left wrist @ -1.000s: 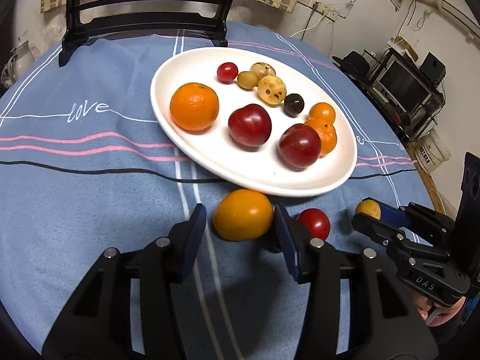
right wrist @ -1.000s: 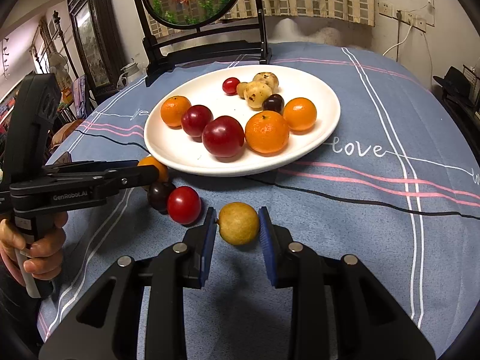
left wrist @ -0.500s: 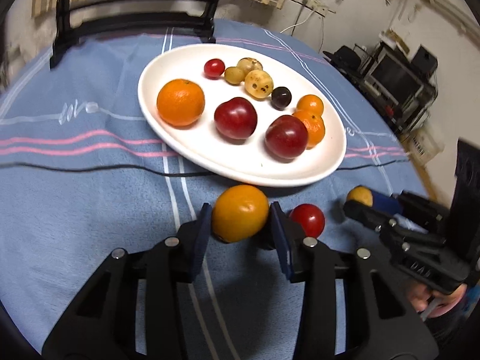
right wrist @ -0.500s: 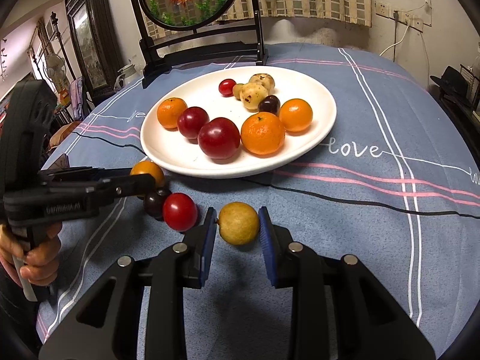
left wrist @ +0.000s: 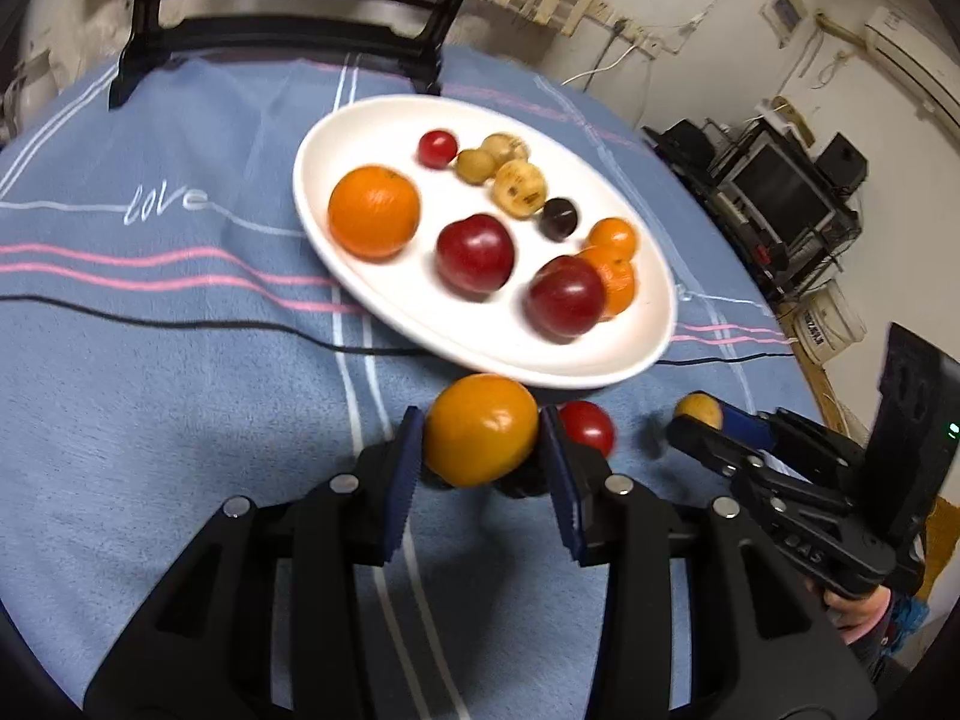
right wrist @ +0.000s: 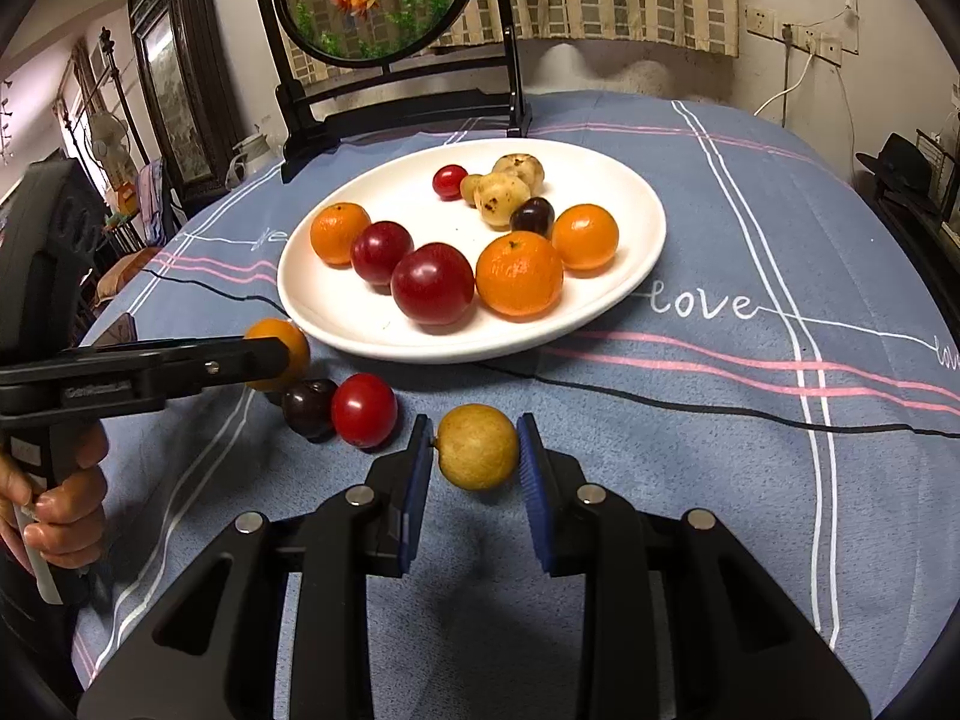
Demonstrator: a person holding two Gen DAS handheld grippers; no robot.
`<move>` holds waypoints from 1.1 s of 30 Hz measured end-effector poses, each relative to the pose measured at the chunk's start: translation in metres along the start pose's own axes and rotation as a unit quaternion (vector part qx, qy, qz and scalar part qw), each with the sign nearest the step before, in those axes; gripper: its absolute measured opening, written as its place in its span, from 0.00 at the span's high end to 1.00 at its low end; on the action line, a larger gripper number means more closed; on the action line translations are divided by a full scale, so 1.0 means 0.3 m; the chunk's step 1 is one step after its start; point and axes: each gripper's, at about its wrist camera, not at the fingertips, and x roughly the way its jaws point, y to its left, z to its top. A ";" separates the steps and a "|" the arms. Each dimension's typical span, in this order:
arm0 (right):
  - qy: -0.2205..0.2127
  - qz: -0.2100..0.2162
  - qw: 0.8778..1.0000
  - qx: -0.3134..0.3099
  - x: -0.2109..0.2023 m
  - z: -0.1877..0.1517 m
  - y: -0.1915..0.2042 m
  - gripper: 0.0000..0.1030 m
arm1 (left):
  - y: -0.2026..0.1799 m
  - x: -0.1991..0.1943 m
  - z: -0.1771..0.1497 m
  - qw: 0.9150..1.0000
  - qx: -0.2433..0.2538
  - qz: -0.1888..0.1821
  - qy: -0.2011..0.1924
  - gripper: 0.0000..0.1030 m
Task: Organize fruits
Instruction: 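Grasp the orange-yellow fruit with the left tool while the right tool holds its fruit, then lower both fruits onto the white plate and open both tools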
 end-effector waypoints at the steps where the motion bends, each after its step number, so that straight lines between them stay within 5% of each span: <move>1: -0.002 0.001 1.000 0.000 -0.002 0.001 -0.001 0.71 | -0.010 -0.016 -0.004 1.000 0.006 0.003 -0.009 0.61; 15: -0.060 0.005 0.998 -0.036 -0.047 0.022 0.047 0.71 | -0.077 -0.086 -0.004 0.997 0.042 0.020 -0.066 0.61; 24: -0.111 0.013 0.994 0.014 -0.029 0.112 -0.006 0.71 | -0.083 -0.065 0.093 0.995 0.015 0.015 -0.098 0.61; 33: -0.143 0.002 0.988 0.058 0.038 0.231 -0.054 0.71 | -0.120 -0.009 0.198 0.990 0.030 0.049 -0.126 0.61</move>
